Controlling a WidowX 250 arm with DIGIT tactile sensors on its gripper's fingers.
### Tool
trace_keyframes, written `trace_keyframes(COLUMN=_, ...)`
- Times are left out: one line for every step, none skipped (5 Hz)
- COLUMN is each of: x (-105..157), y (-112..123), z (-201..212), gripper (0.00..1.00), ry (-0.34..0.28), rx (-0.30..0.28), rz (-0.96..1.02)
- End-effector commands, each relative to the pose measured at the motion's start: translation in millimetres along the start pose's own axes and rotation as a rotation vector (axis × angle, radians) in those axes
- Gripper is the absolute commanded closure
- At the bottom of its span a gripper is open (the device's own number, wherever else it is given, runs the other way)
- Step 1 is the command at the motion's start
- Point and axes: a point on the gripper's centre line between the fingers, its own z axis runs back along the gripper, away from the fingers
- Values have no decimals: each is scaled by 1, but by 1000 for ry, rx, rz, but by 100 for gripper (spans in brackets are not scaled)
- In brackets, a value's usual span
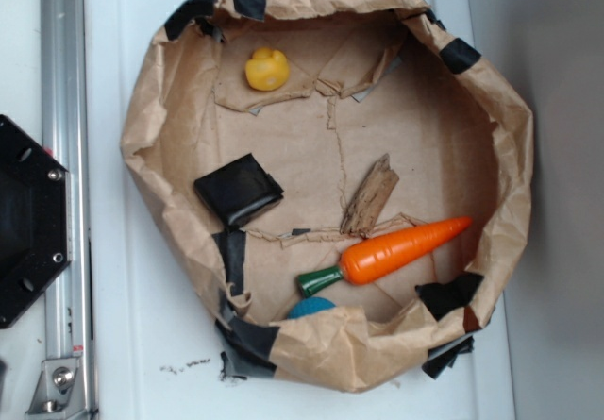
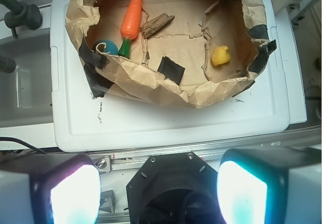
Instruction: Grab the wood chip.
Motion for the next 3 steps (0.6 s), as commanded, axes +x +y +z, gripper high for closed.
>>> trace_keyframes(x=0, y=0, z=0, gripper=0, ry=0, rx=0, rz=0)
trace_keyframes(x=48, y=6, z=-24, gripper=0, ry=-63, rx=12, rz=146)
trace_keyframes(x=95, y=24, z=-46, gripper=0, ry=-85, rx=8, rz=342)
